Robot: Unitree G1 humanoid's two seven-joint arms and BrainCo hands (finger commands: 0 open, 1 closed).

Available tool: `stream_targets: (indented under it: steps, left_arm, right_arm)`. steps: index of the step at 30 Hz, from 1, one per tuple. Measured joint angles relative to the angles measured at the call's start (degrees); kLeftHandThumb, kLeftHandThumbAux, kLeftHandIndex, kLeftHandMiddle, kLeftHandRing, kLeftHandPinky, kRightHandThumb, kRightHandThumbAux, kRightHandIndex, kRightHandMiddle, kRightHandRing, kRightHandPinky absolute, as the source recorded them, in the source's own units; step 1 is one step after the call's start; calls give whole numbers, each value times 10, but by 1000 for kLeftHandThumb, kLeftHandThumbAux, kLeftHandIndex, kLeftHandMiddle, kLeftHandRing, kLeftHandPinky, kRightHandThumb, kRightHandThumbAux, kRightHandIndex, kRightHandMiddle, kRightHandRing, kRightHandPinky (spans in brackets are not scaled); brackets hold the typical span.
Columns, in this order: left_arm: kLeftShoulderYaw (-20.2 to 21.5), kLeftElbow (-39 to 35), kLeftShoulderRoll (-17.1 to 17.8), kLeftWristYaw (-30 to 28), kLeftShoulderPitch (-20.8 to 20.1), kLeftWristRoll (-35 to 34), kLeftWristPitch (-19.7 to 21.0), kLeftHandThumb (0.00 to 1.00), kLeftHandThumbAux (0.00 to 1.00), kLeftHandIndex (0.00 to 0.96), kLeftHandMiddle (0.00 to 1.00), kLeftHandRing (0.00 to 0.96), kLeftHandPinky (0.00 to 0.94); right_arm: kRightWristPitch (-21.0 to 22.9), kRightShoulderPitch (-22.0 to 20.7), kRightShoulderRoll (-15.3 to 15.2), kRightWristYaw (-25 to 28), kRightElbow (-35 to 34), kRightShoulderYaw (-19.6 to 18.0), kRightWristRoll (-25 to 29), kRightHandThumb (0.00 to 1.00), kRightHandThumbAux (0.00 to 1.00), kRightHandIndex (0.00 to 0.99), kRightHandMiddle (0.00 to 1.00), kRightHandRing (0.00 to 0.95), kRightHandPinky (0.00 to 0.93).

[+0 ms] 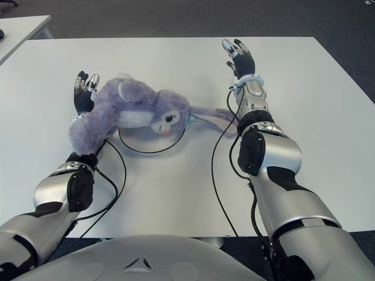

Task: Put the doll into the plate.

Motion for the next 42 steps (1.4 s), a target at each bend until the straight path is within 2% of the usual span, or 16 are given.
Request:
stream_targets:
  steps: [21, 42]
  left_arm:
    - [3, 0, 1, -2, 0, -3, 1, 0, 519, 10, 49, 12, 0]
    - [4, 0, 3, -2, 1, -4, -2, 0, 528, 14, 57, 18, 0]
  right_arm:
    - [0, 54, 6, -28, 2, -20, 0, 0, 677, 71, 84, 44, 22]
    - [-8, 64, 48, -59, -1, -37, 4, 0, 698, 112, 112, 73, 55]
